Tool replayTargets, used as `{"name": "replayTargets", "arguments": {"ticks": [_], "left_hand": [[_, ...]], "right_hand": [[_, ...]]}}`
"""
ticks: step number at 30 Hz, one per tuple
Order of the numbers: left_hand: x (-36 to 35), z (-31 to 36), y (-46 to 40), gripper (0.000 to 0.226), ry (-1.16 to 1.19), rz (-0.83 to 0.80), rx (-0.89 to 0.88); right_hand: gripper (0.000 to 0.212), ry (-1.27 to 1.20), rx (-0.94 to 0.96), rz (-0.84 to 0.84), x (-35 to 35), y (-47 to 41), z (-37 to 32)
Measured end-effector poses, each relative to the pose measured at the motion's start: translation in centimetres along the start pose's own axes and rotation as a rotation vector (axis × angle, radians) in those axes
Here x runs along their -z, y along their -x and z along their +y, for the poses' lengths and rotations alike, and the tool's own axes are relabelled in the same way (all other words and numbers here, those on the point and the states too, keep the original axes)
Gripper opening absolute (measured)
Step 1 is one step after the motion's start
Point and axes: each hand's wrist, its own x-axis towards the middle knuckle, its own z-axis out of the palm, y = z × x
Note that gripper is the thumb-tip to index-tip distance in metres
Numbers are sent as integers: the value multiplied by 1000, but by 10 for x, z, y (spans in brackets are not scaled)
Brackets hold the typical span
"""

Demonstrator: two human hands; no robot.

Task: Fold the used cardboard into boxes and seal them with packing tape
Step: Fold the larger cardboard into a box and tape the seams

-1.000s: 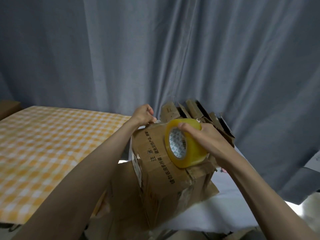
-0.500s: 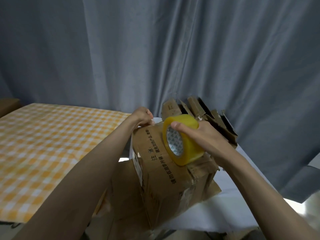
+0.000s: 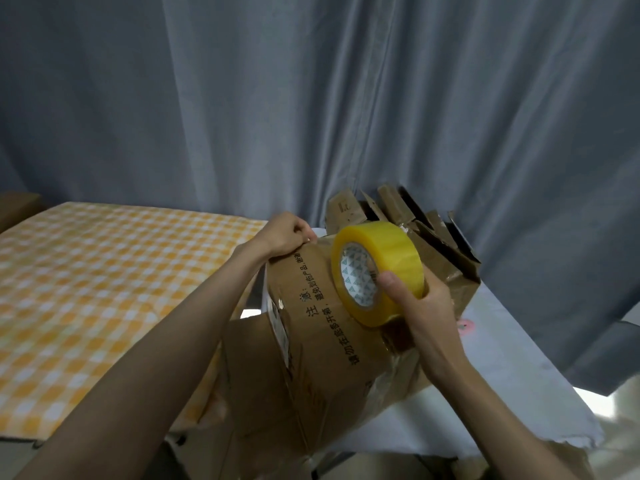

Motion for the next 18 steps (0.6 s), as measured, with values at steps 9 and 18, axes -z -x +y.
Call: {"name": "replayTargets", "arguments": {"ticks": [9, 18], "left_hand": [[0, 1, 8, 26, 34, -12, 44], [-5, 18, 20, 34, 89, 20, 230]], "right_hand": [[42, 315, 91, 296, -13, 14, 37], [39, 447, 43, 557, -35, 22, 54]]}}
